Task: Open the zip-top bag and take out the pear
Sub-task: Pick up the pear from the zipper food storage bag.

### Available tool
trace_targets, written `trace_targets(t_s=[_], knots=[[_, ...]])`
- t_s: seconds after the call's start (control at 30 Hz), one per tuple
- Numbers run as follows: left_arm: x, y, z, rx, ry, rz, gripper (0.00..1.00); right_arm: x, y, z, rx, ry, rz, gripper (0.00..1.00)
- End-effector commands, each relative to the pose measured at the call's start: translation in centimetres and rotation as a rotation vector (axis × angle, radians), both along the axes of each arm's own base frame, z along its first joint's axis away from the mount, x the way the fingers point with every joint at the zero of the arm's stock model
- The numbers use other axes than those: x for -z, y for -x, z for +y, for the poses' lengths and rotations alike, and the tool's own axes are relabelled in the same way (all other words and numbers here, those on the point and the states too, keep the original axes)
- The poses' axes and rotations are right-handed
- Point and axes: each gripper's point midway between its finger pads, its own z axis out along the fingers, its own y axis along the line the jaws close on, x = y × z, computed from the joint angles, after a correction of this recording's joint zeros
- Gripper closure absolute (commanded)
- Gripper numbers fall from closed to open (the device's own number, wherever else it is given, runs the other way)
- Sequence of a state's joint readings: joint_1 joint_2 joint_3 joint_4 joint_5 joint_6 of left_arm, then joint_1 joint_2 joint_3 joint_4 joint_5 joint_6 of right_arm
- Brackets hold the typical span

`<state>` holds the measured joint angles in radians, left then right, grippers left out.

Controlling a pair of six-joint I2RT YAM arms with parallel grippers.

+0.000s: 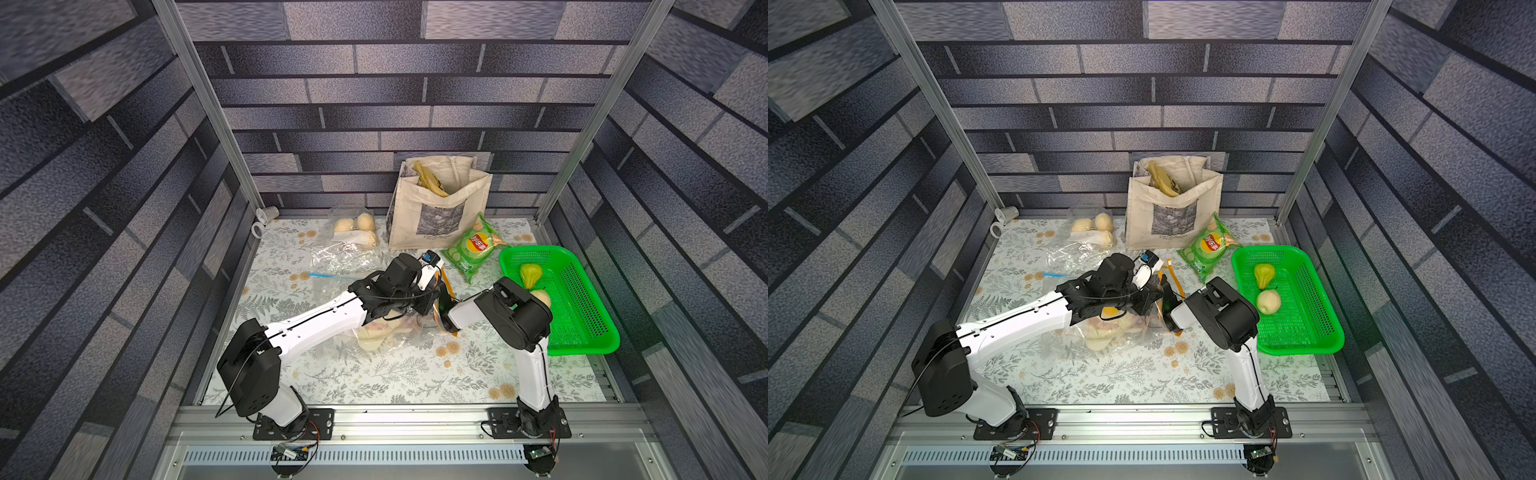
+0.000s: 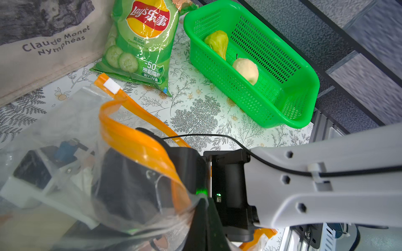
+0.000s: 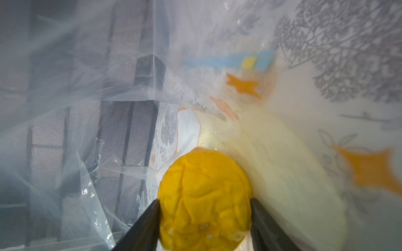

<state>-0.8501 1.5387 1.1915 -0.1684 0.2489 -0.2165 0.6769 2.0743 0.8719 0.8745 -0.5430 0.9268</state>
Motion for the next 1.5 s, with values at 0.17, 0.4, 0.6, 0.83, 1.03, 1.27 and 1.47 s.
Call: trace_targets(t_s=[0.17,0.4,0.6,0.83,1.03,1.27,1.47], knots=[[3.9,-2.3,3.7,-0.128,-0.134,0.033,0.97,-2.7,0.2,-1.9,0.036,0.018,-0.017,0.36],[3.7,-1.5,2.5,-0.07,-0.125,0.034,0.97,-3.3,-0.4,-1.9,0.023,0.052,-0.036,0.35],[3.3,-1.6,3.8,-0.097,-0.141,0.017,0.98,-3.4,-1.2,-3.5,0.039,0.075,-0.01,0.35],[3.5,-1.8,6.0,-0.135,-0.15,0.02,0.98,-4.2,-1.1,-6.2,0.043,0.128,-0.005,0.34],[3.7,-2.4,7.5,-0.166,-0.152,0.022,0.98,-5.8,-0.5,-8.9,0.07,0.169,-0.003,0.33],[3.9,-3.0,9.4,-0.21,-0.175,0.016,0.98,-8.2,-0.4,-14.0,0.155,0.232,-0.008,0.33],[3.6,-3.5,10.9,-0.245,-0.171,0.005,0.98,-10.7,0.0,-19.8,0.274,0.332,-0.02,0.33]])
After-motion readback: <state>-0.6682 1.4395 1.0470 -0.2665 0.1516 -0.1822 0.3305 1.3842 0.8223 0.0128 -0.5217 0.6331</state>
